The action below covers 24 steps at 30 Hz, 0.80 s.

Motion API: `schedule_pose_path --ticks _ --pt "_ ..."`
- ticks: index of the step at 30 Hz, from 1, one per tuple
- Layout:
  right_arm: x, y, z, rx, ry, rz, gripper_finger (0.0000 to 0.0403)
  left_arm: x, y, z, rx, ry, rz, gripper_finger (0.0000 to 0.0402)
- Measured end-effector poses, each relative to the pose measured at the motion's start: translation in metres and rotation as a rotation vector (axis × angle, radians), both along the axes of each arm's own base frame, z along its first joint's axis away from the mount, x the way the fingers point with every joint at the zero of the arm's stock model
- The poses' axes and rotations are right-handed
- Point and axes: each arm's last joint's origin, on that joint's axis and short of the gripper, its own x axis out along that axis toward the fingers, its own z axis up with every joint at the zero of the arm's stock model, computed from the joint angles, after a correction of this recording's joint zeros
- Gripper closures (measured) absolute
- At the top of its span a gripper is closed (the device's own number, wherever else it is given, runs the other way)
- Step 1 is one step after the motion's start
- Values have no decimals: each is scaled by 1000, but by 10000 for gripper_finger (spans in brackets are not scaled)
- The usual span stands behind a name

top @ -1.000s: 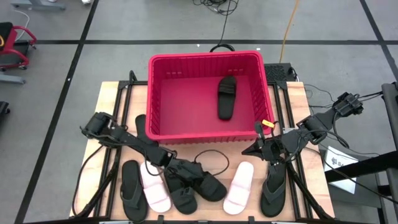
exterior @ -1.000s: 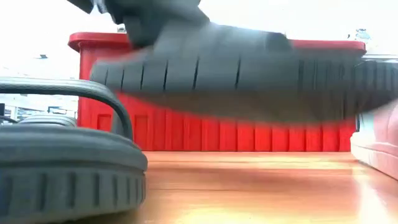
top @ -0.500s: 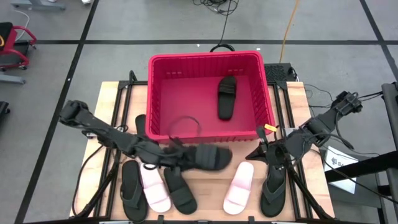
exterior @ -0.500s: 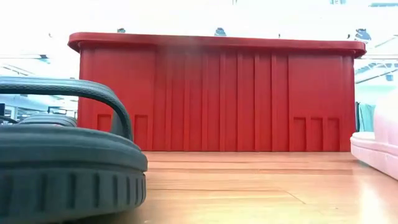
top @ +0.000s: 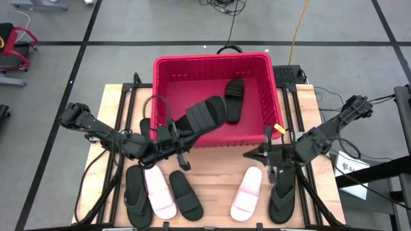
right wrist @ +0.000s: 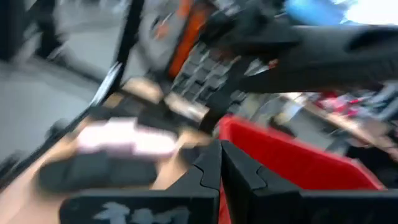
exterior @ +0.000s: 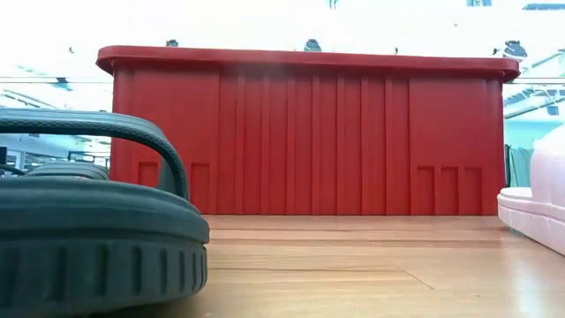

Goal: Pick and place slides into bin
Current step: Put the black slide into the red bin

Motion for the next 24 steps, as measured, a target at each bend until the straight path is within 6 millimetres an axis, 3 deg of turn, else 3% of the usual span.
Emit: schedule_pose_path --ticks 5,11,17,24 --pt "10 -11 -18 70 -220 -68 403 -1 7 12 151 -91 -12 401" --pt "12 -31 -35 210 -451 -153 402 6 22 13 201 -122 -25 401" --pt "19 -39 -41 206 -468 -174 377 20 43 6 217 -135 -40 401" --pt "27 -48 -43 215 -499 -244 315 42 62 -9 223 -137 -74 401"
